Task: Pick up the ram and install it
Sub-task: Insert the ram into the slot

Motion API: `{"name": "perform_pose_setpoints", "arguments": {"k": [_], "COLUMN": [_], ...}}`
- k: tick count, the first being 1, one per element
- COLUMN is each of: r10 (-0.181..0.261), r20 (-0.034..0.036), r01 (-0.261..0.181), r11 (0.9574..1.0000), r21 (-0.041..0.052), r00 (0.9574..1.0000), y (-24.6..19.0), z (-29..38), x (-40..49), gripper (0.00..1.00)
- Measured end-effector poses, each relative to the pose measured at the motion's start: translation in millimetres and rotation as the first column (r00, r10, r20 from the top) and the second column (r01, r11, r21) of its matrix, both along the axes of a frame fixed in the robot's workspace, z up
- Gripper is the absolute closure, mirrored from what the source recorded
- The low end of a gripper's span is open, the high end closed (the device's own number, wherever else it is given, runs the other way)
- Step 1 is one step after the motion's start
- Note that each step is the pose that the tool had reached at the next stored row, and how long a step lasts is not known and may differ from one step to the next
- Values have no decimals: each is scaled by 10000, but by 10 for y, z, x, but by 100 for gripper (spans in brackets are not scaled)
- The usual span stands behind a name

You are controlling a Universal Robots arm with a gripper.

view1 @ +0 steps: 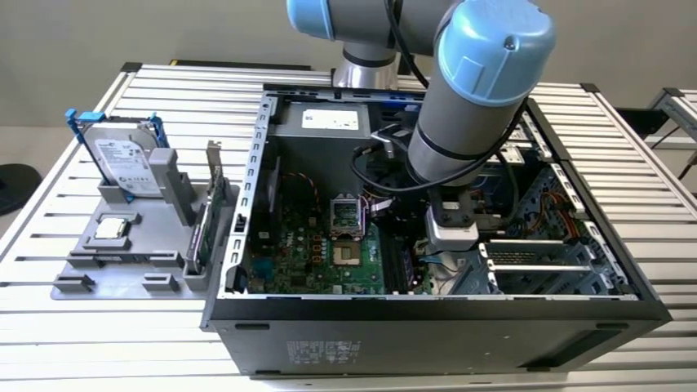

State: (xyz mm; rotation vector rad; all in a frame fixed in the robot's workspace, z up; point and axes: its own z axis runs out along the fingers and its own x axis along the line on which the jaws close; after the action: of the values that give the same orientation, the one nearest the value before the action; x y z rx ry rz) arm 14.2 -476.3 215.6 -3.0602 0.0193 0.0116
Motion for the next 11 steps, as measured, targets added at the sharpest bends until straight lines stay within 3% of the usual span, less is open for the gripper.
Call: {"name": "perform_pose_setpoints", "arguments": {"k": [1, 6, 11], "r10": [0, -4, -6], "r20": [1, -2, -2], "r01": [0, 4, 6], "r11": [10000, 10000, 10000], "r21": [-1, -16, -13], "r00": [10000, 10000, 10000], "y": [1, -3, -2], "z": [-2, 23, 244], "x": [0, 1, 1], "gripper": [0, 0, 0]}}
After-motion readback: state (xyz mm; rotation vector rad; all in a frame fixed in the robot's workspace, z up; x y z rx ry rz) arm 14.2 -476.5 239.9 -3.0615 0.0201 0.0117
